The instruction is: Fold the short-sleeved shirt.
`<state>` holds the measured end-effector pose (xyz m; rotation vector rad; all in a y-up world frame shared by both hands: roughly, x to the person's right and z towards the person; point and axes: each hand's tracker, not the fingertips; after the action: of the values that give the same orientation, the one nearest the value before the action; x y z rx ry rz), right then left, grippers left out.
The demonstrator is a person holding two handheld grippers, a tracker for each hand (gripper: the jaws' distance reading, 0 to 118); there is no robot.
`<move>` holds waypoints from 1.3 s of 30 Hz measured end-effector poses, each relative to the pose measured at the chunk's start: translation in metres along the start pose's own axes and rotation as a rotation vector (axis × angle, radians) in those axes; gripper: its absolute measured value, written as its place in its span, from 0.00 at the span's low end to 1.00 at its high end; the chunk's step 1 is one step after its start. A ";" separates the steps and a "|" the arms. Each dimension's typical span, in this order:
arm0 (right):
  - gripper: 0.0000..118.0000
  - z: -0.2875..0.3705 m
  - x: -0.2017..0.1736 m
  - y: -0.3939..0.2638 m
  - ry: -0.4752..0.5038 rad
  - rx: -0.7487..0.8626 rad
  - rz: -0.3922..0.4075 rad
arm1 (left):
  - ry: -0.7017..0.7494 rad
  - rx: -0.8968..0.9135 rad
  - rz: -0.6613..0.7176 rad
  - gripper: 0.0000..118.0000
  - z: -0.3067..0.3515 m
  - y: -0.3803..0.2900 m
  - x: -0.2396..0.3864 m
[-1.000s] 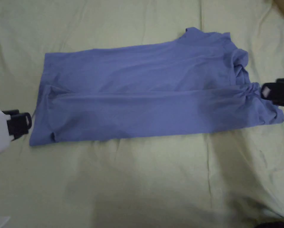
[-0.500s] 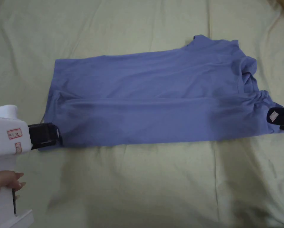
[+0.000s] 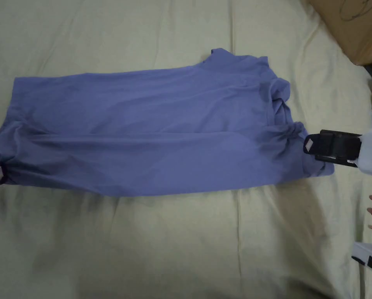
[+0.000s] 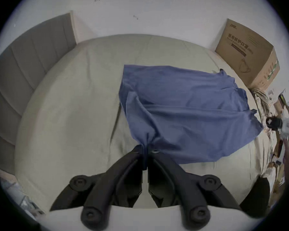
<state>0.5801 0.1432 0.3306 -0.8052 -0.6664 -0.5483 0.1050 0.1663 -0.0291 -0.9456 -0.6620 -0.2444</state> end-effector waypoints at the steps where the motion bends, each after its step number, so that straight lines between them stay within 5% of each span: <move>1: 0.96 -0.007 0.004 0.003 0.011 -0.015 -0.027 | 0.008 0.001 -0.007 0.03 0.001 0.002 -0.002; 6: 0.95 -0.045 0.015 0.006 0.039 -0.197 -0.089 | 0.025 -0.001 0.020 0.03 -0.003 0.004 -0.012; 7: 0.74 -0.042 0.012 0.004 0.047 -0.172 -0.062 | 0.026 -0.006 0.023 0.03 -0.005 0.003 -0.013; 8: 0.21 -0.040 0.006 0.003 0.055 -0.177 0.001 | 0.035 -0.011 0.021 0.03 -0.005 0.001 -0.014; 9: 0.02 -0.039 -0.001 -0.001 0.106 -0.216 0.046 | 0.033 -0.017 0.022 0.03 -0.006 -0.001 -0.014; 13: 0.02 -0.018 -0.007 0.005 0.030 -0.170 0.156 | 0.020 -0.034 0.038 0.03 -0.003 -0.004 -0.021; 16: 0.02 0.005 0.004 0.008 0.061 -0.163 0.088 | -0.009 -0.029 0.075 0.03 0.007 -0.006 -0.029; 20: 0.02 0.041 0.013 -0.004 0.047 -0.161 0.116 | -0.022 -0.057 0.063 0.03 0.028 -0.014 -0.030; 27: 0.02 0.057 0.031 -0.053 0.082 -0.224 0.040 | -0.081 -0.169 0.068 0.03 0.037 -0.060 -0.044; 30: 0.06 0.045 0.034 -0.067 0.093 -0.226 0.001 | -0.082 -0.131 0.083 0.13 0.033 -0.073 -0.042; 31: 0.13 0.044 0.033 -0.070 0.051 -0.207 -0.012 | -0.031 -0.103 0.074 0.23 0.036 -0.074 -0.040; 34: 0.87 0.052 0.027 -0.070 -0.042 -0.116 0.001 | 0.007 -0.077 0.057 0.91 0.046 -0.073 -0.038; 35: 0.89 0.061 0.022 -0.067 -0.036 -0.079 -0.003 | 0.004 -0.049 0.053 0.97 0.053 -0.071 -0.037; 39: 0.88 0.092 -0.010 -0.051 -0.026 0.039 0.063 | -0.002 0.030 0.042 0.96 0.075 -0.059 -0.030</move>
<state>0.5096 0.1887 0.3947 -0.7950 -0.6718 -0.4673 0.0230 0.1914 0.0224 -0.9299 -0.6456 -0.1960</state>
